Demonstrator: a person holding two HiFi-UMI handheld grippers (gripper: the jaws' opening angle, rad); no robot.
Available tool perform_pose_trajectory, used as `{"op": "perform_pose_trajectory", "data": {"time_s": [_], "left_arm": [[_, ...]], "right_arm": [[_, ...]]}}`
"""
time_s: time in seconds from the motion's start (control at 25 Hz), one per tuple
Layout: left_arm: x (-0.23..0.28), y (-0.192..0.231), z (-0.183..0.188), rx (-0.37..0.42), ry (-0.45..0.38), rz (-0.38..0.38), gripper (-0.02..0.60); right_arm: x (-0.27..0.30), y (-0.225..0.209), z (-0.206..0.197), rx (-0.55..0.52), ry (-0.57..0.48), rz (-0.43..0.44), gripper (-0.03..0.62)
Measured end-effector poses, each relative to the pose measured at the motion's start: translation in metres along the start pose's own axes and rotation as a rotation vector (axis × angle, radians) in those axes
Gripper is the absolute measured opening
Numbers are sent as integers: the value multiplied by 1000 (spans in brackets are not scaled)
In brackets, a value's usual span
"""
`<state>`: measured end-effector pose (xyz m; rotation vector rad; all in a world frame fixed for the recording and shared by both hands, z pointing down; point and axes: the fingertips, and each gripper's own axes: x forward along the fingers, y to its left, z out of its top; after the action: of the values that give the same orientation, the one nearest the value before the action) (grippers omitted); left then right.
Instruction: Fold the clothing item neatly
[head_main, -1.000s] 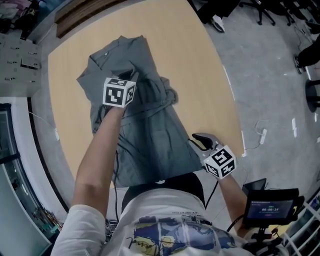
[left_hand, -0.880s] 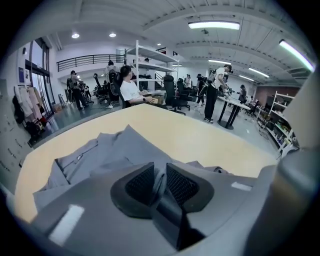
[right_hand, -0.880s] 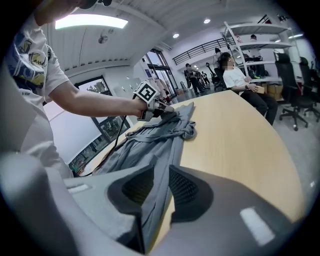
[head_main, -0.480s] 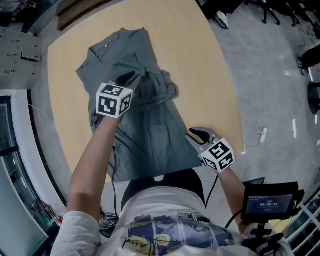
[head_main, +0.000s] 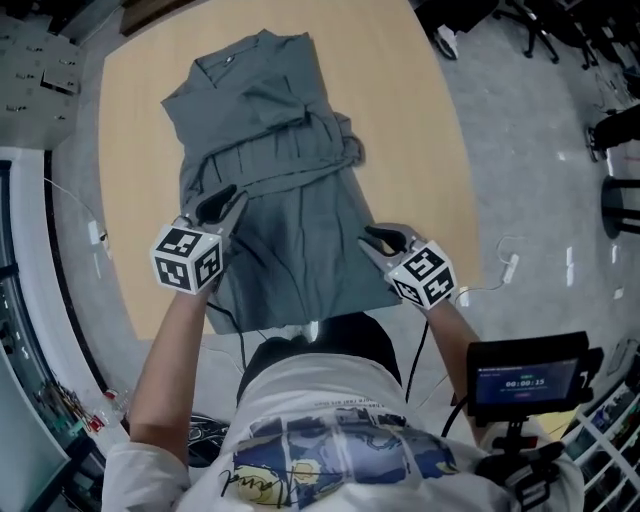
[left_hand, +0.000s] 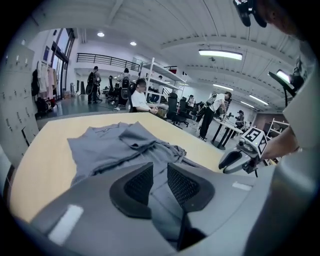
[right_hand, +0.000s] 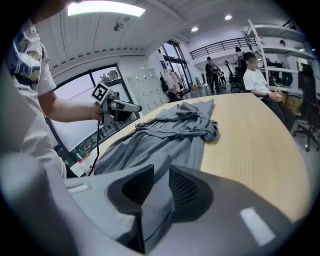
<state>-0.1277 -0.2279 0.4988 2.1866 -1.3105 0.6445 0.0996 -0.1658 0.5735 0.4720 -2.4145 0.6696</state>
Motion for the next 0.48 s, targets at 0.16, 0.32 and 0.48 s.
{"op": "perform_pose_trajectory", "data": {"time_s": [0.16,0.32,0.48], "left_arm": [[-50,-21,-66,-32,-7,-6,97],[-108,-48,-126,-73,-18,-25,97],[-161,-69,-188,-82,-24,-43,97]], "right_arm": [[5,31,-5,-47,11,-1,84],[0,75,-13,-71,14,-18,84],[-5,132,-29,-86,6,-37,84]]}}
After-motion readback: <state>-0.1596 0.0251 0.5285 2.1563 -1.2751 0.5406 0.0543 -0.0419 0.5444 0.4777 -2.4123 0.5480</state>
